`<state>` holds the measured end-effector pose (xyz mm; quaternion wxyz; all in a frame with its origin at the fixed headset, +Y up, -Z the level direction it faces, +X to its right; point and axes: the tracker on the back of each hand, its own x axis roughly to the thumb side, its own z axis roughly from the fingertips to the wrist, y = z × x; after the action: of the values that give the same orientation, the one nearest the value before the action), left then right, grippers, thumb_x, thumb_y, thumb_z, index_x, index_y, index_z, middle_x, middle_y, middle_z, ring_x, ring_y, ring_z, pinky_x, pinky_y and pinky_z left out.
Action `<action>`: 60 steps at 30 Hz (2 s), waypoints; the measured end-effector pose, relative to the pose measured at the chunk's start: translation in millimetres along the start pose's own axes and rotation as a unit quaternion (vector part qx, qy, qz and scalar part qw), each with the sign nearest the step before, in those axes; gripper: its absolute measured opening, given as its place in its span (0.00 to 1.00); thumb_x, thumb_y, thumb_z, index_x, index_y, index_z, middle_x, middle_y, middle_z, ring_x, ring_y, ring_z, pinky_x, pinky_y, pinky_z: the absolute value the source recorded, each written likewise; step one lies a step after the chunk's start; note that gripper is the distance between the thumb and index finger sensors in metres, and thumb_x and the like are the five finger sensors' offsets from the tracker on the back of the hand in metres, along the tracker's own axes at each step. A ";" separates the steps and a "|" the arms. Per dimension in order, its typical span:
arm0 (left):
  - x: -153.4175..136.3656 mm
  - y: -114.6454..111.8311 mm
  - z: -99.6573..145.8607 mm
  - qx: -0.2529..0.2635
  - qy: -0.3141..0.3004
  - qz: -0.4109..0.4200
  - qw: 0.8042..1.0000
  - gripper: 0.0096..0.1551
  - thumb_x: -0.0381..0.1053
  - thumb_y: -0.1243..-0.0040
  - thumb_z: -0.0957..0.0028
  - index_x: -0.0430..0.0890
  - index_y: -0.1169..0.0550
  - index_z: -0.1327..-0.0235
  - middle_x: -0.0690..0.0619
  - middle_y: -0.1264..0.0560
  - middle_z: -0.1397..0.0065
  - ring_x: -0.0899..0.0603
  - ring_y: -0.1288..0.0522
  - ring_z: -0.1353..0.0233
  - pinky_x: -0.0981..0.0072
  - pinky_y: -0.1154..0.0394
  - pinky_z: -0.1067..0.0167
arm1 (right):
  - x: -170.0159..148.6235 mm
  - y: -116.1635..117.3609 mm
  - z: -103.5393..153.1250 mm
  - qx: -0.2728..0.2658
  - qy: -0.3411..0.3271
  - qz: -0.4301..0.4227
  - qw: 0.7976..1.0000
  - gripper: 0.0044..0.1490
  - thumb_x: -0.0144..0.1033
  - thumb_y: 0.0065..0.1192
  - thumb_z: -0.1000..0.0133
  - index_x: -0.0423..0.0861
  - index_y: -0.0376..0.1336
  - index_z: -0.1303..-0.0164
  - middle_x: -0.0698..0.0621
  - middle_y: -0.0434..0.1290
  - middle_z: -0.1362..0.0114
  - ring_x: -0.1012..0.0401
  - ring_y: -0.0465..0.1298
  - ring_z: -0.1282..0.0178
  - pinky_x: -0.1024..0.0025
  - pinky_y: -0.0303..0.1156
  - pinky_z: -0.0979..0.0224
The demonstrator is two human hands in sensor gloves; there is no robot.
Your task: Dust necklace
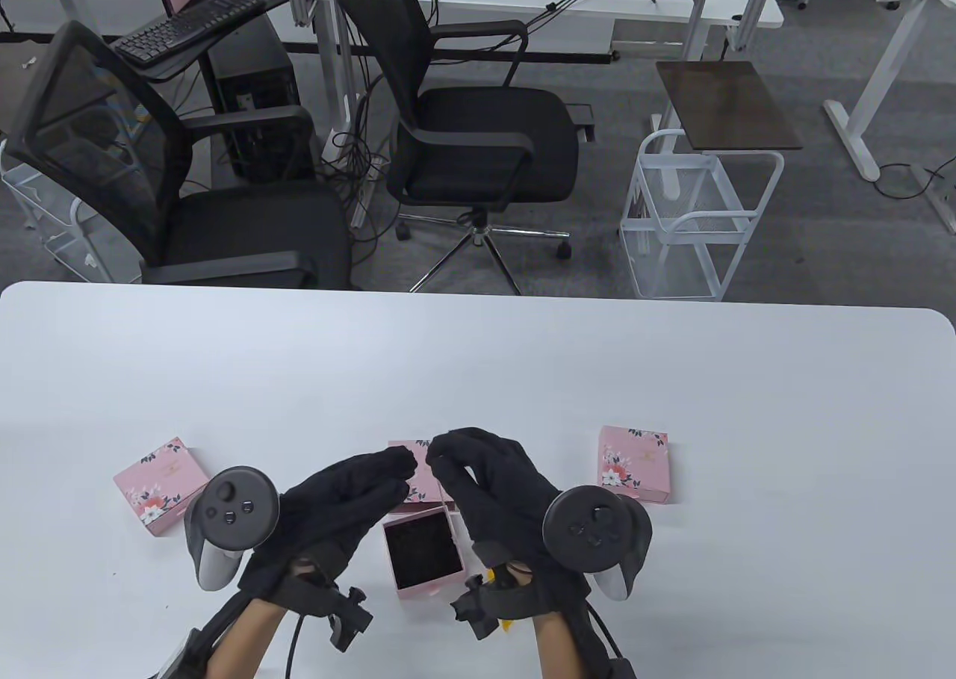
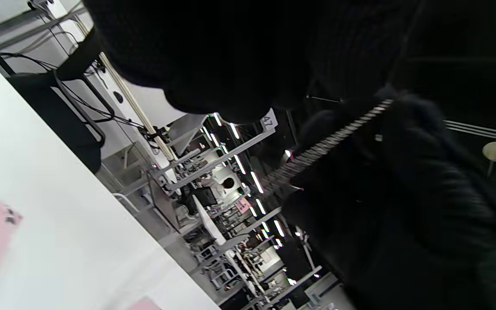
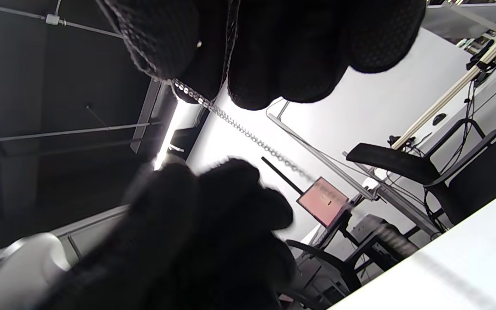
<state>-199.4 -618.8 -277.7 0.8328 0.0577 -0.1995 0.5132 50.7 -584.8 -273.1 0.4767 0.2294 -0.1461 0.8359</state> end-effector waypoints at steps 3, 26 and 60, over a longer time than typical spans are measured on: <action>7.8 -3.1 3.1 0.003 -0.004 -0.030 1.000 0.30 0.61 0.32 0.43 0.49 0.18 0.32 0.47 0.16 0.31 0.42 0.19 0.36 0.51 0.20 0.41 | 3.6 7.1 -0.3 0.017 -0.007 0.006 1.000 0.21 0.41 0.60 0.30 0.48 0.68 0.30 0.34 0.69 0.24 0.35 0.69 0.30 0.37 0.64 0.27; -7.0 -1.1 -0.7 -0.033 0.048 0.083 0.995 0.20 0.58 0.33 0.40 0.50 0.13 0.43 0.51 0.11 0.46 0.47 0.16 0.46 0.57 0.18 0.50 | -30.2 27.8 -8.4 0.068 0.071 -0.026 0.995 0.23 0.40 0.56 0.28 0.45 0.65 0.26 0.32 0.68 0.24 0.34 0.69 0.31 0.38 0.64 0.28; -26.2 19.3 2.1 0.074 0.088 0.176 0.978 0.20 0.56 0.33 0.40 0.49 0.15 0.40 0.48 0.16 0.33 0.41 0.21 0.35 0.50 0.22 0.41 | 8.4 64.5 1.8 0.027 0.024 0.088 0.995 0.21 0.37 0.65 0.35 0.41 0.71 0.35 0.40 0.81 0.42 0.46 0.80 0.50 0.51 0.76 0.41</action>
<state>-227.2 -632.2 -288.2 0.7371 0.0374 -0.0940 0.6681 -8.3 -612.0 -268.8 0.3980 0.2086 -0.1318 0.8836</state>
